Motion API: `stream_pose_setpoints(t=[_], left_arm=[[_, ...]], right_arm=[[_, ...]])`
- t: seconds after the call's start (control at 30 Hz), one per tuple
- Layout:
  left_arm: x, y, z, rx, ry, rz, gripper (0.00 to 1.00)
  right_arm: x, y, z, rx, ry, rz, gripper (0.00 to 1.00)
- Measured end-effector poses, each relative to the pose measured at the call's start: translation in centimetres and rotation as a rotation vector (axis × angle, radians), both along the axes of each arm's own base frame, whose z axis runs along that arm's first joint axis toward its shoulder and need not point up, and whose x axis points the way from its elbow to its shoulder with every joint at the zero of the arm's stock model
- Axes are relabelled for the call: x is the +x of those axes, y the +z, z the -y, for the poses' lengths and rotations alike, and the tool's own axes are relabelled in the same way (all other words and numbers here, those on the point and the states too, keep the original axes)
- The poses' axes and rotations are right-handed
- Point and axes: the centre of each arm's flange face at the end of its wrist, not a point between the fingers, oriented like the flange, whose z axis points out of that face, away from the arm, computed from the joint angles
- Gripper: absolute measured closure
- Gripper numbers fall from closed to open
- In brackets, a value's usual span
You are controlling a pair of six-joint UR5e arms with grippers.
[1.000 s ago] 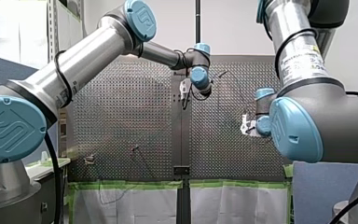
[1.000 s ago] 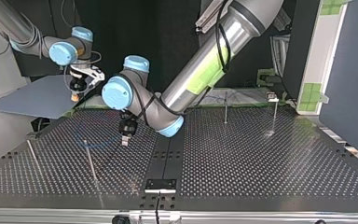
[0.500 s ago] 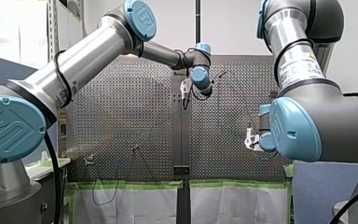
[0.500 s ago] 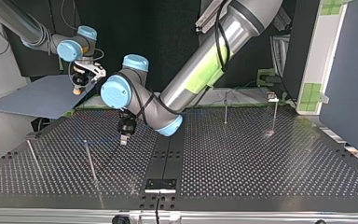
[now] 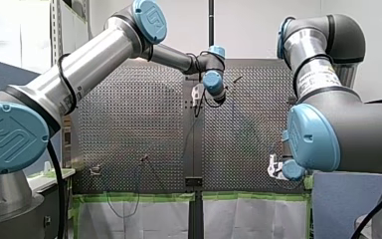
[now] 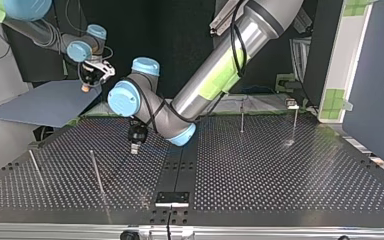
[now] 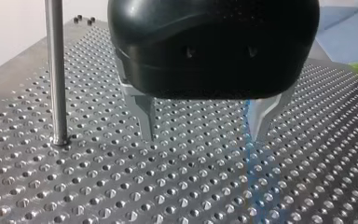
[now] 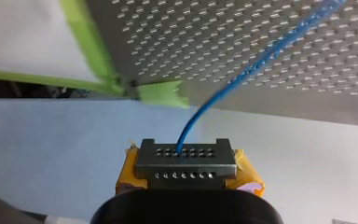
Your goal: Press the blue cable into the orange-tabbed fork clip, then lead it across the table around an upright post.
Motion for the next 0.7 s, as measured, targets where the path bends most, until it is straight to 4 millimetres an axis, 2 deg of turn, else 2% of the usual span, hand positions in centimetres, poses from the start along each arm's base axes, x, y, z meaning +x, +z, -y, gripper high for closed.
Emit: stream_pose_setpoints(t=[0.17,0.7], left_arm=[[0.0,0.0,-0.1,0.006,0.009,-0.004,0.03],[-0.1,-0.1,-0.2,0.01,0.01,-0.007,0.03]], right_arm=[[-0.3,-1.0,-0.1,0.009,-0.004,-0.001,1.0],[-1.3,-1.0,0.9,-0.018,-0.017,-0.002,1.0]])
